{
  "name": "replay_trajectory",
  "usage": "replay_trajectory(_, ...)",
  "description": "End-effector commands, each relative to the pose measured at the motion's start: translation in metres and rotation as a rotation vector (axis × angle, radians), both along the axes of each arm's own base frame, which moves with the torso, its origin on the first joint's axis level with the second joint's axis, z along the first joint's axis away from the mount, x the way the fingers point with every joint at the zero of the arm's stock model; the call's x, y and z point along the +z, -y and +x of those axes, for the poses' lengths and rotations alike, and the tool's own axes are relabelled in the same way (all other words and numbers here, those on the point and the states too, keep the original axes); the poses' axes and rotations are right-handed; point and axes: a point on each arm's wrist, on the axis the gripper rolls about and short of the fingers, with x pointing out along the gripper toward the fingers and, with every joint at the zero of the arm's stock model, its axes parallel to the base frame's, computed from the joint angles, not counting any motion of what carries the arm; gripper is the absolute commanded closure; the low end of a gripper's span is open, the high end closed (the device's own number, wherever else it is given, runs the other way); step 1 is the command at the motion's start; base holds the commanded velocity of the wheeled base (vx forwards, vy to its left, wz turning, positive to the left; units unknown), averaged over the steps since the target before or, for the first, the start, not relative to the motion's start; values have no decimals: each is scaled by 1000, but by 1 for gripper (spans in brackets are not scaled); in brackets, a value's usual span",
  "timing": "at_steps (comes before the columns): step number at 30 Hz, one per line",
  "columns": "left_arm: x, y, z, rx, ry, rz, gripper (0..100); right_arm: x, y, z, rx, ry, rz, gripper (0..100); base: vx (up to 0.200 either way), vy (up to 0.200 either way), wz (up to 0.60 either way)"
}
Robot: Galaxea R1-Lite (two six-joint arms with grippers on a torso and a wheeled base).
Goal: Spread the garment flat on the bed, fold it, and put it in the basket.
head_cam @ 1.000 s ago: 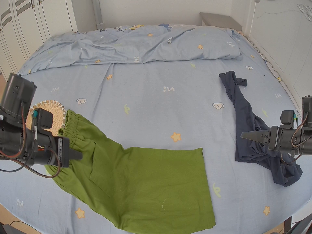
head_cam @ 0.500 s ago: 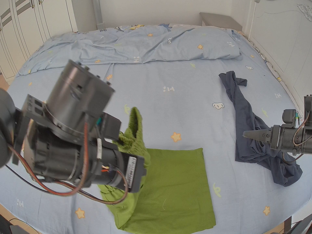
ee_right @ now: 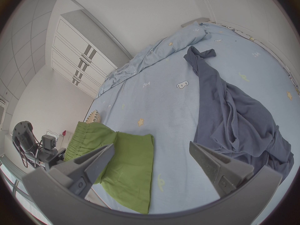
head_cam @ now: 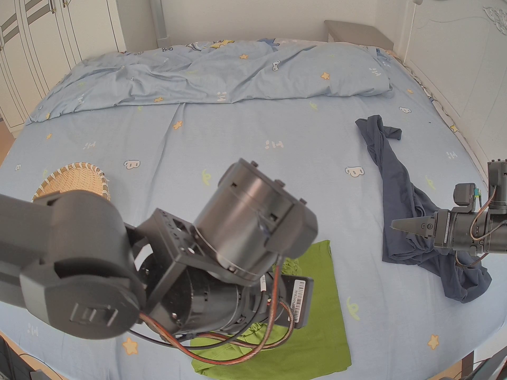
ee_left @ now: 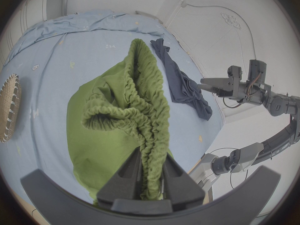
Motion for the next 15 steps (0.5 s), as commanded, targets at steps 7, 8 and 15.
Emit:
replay_trajectory(7, -16, 22, -7, -34, -16, -6, 0, -2, 0, 1, 1, -9, -1, 0, 0, 0, 0)
replay_trajectory(8, -17, 25, -9, -37, -17, -23, 0, -2, -1, 1, 3, -7, 0, 0, 0, 0, 0)
replay_trajectory(15, -21, 38, -9, -16, -13, -140, 0, -2, -1, 1, 3, -9, -1, 0, 0, 0, 0)
